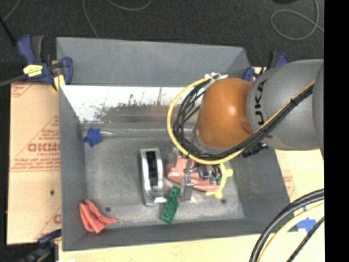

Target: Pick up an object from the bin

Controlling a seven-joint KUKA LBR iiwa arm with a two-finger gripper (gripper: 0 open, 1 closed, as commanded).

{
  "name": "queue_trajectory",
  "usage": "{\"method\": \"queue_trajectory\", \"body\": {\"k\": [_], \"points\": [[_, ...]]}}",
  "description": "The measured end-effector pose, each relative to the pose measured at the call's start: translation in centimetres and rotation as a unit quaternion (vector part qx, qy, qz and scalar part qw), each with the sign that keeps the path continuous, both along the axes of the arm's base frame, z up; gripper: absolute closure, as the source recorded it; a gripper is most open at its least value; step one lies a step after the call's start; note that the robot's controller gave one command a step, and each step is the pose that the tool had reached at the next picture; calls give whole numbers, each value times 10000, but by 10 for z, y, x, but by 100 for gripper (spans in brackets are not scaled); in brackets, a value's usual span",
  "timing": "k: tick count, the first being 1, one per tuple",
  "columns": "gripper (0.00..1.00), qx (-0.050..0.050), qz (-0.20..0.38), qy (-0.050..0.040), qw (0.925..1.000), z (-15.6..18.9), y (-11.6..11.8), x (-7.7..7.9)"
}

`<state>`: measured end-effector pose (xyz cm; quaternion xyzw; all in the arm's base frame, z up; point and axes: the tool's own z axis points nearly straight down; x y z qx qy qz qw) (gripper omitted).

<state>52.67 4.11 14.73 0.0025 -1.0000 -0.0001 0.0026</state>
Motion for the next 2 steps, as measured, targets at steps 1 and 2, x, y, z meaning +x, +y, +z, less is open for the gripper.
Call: {"method": "queue_trajectory", "body": {"k": [1,2], "points": [[0,2,-5,-34,10000,4,0,1],[0,0,87,-37,10000,-9,-8,19]]}}
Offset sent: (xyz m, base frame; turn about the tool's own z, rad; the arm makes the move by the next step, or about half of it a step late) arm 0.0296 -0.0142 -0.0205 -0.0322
